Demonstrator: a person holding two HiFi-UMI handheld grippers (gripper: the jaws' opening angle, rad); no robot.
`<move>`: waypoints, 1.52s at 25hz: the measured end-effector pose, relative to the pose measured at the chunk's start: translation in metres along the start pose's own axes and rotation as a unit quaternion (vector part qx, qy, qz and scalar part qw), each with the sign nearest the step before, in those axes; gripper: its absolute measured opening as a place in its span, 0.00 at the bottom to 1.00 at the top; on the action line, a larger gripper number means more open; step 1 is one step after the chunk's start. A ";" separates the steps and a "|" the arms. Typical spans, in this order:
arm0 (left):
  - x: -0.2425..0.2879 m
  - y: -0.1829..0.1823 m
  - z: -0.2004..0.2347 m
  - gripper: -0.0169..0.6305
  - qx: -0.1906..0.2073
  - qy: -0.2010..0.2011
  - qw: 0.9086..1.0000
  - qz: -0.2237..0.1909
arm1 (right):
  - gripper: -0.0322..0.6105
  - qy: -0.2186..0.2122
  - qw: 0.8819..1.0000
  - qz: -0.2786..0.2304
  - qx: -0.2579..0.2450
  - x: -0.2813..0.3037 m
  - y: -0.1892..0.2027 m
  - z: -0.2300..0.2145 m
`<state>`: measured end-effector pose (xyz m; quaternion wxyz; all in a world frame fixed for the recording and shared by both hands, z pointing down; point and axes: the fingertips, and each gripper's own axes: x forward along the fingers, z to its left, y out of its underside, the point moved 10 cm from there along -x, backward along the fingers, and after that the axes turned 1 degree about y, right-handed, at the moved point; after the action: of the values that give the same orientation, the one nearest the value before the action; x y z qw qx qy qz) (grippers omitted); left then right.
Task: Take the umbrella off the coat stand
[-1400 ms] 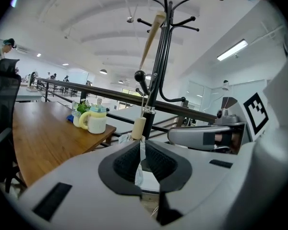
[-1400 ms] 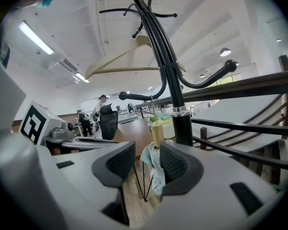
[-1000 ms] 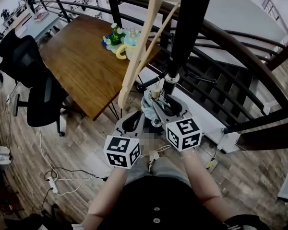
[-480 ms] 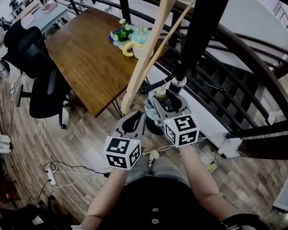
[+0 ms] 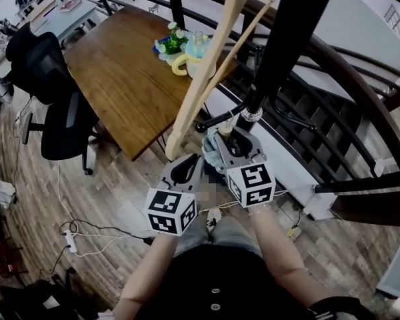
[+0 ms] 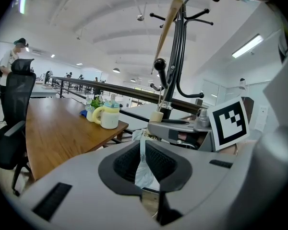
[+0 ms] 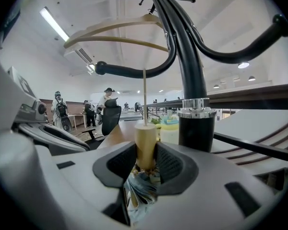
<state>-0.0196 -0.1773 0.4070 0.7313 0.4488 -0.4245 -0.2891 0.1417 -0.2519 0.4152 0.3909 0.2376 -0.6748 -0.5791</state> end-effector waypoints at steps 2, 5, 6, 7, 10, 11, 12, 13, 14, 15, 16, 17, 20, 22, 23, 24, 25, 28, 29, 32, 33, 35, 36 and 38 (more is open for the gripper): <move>0.000 -0.001 0.001 0.07 0.000 0.002 1.000 0.001 | 0.25 0.003 1.000 0.002 0.001 -0.001 -0.001 0.001; 0.000 -0.005 0.003 0.07 0.005 0.005 1.000 0.002 | 0.25 0.008 1.000 0.004 0.007 -0.002 -0.002 0.002; 0.000 -0.006 0.003 0.07 0.007 0.006 1.000 0.002 | 0.25 0.010 1.000 0.004 0.009 -0.003 -0.001 0.003; 0.000 -0.007 0.004 0.07 0.010 0.008 1.000 0.002 | 0.25 0.013 1.000 0.004 0.012 -0.004 -0.001 0.003; -0.003 -0.010 0.004 0.07 0.017 0.015 1.000 -0.002 | 0.25 0.022 1.000 0.002 0.020 -0.010 0.000 0.005; -0.005 -0.011 0.004 0.07 0.019 0.017 1.000 -0.003 | 0.25 0.024 0.999 0.001 0.023 -0.011 0.000 0.005; -0.006 -0.011 0.004 0.07 0.021 0.020 1.000 -0.004 | 0.25 0.026 0.999 0.000 0.025 -0.013 0.000 0.006; -0.007 -0.011 0.004 0.07 0.022 0.022 0.999 -0.004 | 0.25 0.028 0.999 -0.001 0.026 -0.014 -0.001 0.007; -0.008 -0.011 0.003 0.07 0.023 0.025 0.999 -0.005 | 0.25 0.030 0.999 -0.002 0.025 -0.016 -0.002 0.008; -0.008 -0.011 0.003 0.07 0.025 0.028 0.999 -0.005 | 0.25 0.031 0.999 -0.004 0.024 -0.017 -0.004 0.009; -0.008 -0.012 0.003 0.07 0.026 0.030 0.999 -0.005 | 0.25 0.032 0.999 -0.007 0.022 -0.017 -0.006 0.011; -0.009 -0.013 0.003 0.07 0.028 0.033 0.999 -0.005 | 0.25 0.032 0.999 -0.009 0.020 -0.017 -0.009 0.012; -0.010 -0.015 0.003 0.07 0.031 0.038 0.999 -0.005 | 0.25 0.028 0.999 -0.014 0.017 -0.018 -0.015 0.017; -0.012 -0.017 0.004 0.07 0.032 0.039 0.999 -0.007 | 0.25 0.025 0.999 -0.017 0.017 -0.018 -0.019 0.021; -0.013 -0.018 0.005 0.07 0.033 0.040 0.999 -0.009 | 0.25 0.022 0.999 -0.017 0.016 -0.018 -0.020 0.024; -0.015 -0.018 0.007 0.07 0.033 0.041 0.999 -0.009 | 0.25 0.019 1.000 -0.017 0.015 -0.018 -0.021 0.027; -0.018 -0.019 0.008 0.07 0.033 0.041 0.999 -0.010 | 0.25 0.017 1.000 -0.017 0.013 -0.018 -0.021 0.031; -0.024 -0.020 0.012 0.07 0.032 0.041 0.999 -0.014 | 0.25 0.012 1.000 -0.018 0.010 -0.018 -0.024 0.041; -0.026 -0.020 0.014 0.07 0.031 0.040 0.999 -0.015 | 0.25 0.012 1.000 -0.019 0.010 -0.018 -0.024 0.044; -0.031 -0.018 0.018 0.07 0.029 0.040 0.999 -0.016 | 0.25 0.012 1.000 -0.021 0.010 -0.020 -0.024 0.051; -0.033 -0.018 0.019 0.07 0.029 0.040 0.999 -0.016 | 0.25 0.012 1.000 -0.021 0.010 -0.021 -0.024 0.053; -0.036 -0.017 0.021 0.07 0.029 0.040 0.999 -0.016 | 0.25 0.014 1.000 -0.024 0.010 -0.021 -0.025 0.056; -0.038 -0.017 0.022 0.07 0.029 0.041 0.999 -0.016 | 0.25 0.016 1.000 -0.025 0.010 -0.021 -0.025 0.057; -0.041 -0.017 0.023 0.07 0.029 0.042 0.999 -0.017 | 0.25 0.019 0.999 -0.027 0.009 -0.023 -0.028 0.059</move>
<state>-0.0601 -0.1614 0.3820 0.7303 0.4885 -0.3939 -0.2699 0.1042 -0.2053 0.3814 0.3856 0.2707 -0.6659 -0.5785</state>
